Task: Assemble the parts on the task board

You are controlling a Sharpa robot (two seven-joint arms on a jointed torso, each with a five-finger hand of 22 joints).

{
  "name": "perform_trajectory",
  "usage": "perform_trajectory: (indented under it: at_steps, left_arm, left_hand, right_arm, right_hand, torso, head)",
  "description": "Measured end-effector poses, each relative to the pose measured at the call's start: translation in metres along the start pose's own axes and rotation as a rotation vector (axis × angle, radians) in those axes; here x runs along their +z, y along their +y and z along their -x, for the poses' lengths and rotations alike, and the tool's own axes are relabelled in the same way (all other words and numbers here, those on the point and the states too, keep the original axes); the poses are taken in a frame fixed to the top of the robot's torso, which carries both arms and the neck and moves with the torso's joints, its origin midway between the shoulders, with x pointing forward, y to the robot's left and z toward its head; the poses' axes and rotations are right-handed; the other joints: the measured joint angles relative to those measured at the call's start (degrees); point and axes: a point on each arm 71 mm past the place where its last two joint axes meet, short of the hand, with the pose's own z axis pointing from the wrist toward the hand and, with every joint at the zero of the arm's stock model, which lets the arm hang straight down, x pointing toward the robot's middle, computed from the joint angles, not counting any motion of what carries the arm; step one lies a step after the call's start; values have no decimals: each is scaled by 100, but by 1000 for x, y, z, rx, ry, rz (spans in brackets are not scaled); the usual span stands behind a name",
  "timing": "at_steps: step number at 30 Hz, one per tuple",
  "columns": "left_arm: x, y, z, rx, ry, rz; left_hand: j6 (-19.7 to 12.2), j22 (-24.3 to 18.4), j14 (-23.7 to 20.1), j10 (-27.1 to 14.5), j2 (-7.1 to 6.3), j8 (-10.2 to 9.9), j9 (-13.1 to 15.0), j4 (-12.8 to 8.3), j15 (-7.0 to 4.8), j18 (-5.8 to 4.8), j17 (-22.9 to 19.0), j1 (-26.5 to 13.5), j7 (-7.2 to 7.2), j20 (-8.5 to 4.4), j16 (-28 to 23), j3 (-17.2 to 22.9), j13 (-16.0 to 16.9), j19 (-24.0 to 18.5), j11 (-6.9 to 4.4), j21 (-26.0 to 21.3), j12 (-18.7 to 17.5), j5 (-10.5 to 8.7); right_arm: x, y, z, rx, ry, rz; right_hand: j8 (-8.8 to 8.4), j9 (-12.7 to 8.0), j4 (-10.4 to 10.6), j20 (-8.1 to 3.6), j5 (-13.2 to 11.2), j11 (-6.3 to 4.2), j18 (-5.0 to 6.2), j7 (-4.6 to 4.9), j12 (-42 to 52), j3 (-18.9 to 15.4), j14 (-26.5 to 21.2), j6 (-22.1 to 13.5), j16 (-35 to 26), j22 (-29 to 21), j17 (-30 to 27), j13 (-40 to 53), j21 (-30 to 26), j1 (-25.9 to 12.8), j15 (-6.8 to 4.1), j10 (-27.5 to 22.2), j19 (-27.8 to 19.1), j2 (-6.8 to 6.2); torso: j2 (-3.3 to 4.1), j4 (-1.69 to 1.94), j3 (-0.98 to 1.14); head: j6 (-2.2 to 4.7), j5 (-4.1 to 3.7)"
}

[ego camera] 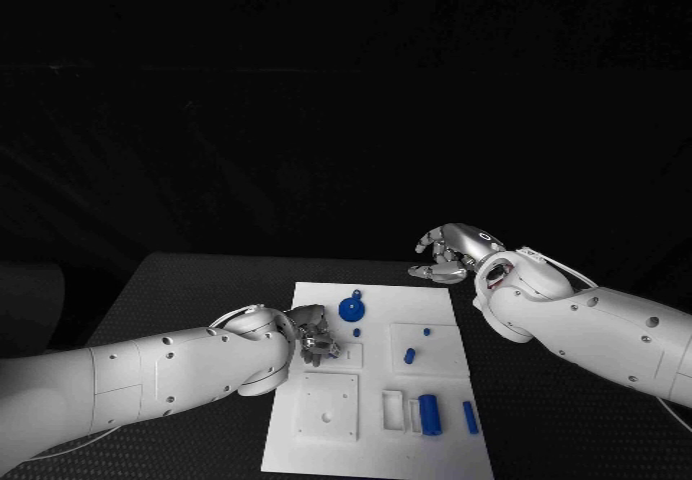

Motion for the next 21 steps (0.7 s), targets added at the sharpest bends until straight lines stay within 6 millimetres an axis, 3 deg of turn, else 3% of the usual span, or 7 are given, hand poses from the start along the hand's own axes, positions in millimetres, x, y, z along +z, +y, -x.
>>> perform_trajectory:
  at_steps: [1,2,21]
  left_arm:
    - [0,1,0,0,1,2]
    - [0,2,0,0,1,5]
    - [1,3,0,1,1,9]
  left_hand:
    - [-5,0,0,-4,3,-2,-3,0,0,-143,0,4,-5,0,0,0,2,0,-2,10,0,0]
    - [-5,1,0,-41,6,-8,-5,0,0,-144,0,1,-5,1,0,0,6,-1,-38,10,0,0]
    - [13,-1,0,-51,47,1,14,2,0,-139,-14,-40,13,1,23,-4,19,1,-28,18,23,22]
  right_arm:
    - [0,0,0,0,0,0]
    - [0,0,0,0,0,0]
    - [0,1,0,0,4,1]
  right_hand:
    - [0,0,0,0,0,0,-1,0,0,0,0,0,0,0,0,0,0,0,0,0,0,0]
    - [0,0,0,0,0,0,0,0,0,0,0,0,0,0,0,0,0,0,0,0,0,0]
    - [0,0,0,-11,0,0,-1,22,0,0,0,0,0,0,0,-5,0,45,0,0,-15,0]
  torso:
    - [0,0,-1]
    - [1,1,-1]
    - [1,-2,3]
  head:
    - [0,0]
    - [-1,0]
    - [2,10]
